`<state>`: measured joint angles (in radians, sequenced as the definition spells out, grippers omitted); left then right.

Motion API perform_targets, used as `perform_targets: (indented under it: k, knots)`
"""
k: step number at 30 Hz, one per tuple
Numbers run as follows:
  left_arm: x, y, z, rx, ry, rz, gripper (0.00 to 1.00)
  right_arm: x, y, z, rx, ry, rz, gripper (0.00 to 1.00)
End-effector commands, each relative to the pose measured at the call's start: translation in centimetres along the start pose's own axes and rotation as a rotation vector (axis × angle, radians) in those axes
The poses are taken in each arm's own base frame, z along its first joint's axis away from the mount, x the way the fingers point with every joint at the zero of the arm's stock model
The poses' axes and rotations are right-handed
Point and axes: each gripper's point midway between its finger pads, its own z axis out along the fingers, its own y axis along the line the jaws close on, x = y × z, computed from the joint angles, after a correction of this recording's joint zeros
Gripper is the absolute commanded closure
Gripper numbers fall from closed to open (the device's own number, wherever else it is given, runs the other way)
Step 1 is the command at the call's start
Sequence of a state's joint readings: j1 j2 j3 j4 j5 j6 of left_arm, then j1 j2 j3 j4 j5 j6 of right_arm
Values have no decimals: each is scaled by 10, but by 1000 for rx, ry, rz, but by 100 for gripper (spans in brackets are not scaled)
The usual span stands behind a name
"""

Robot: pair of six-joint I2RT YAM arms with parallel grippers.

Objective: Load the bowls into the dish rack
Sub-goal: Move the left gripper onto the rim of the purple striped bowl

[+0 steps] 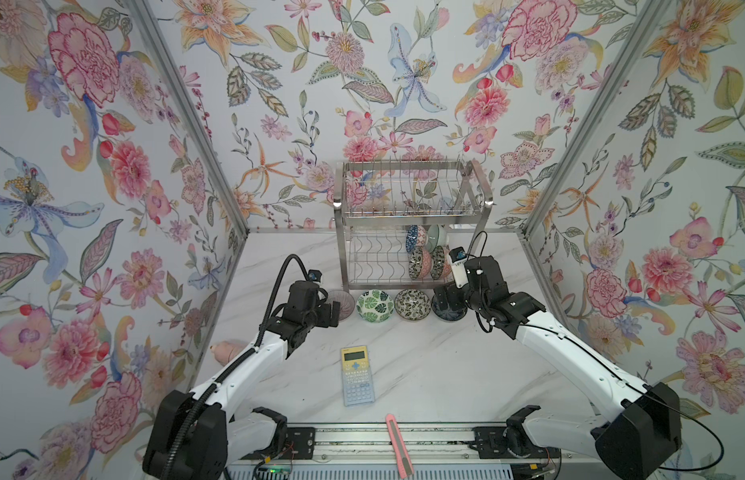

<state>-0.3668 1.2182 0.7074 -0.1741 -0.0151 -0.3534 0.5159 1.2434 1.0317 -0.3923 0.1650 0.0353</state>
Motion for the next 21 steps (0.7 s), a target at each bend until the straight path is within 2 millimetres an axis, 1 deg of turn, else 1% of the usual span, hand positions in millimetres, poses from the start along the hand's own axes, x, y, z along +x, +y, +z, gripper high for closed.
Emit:
perform_targets:
  k: [1, 2, 7, 19, 21]
  knots:
    - [7, 0, 13, -12, 14, -30, 1, 1, -2, -2, 1, -6, 19, 1]
    - [10, 0, 17, -12, 24, -32, 1, 1, -2, -2, 1, -8, 20, 1]
    - [21, 10, 34, -21, 50, -89, 1, 0, -2, -3, -1, -10, 20, 1]
    - [31, 26, 65, -23, 65, -155, 1, 0, -1, -2, -7, -7, 21, 1]
    - [31, 26, 70, -18, 65, -159, 4, 0, -1, -2, -8, -8, 21, 1]
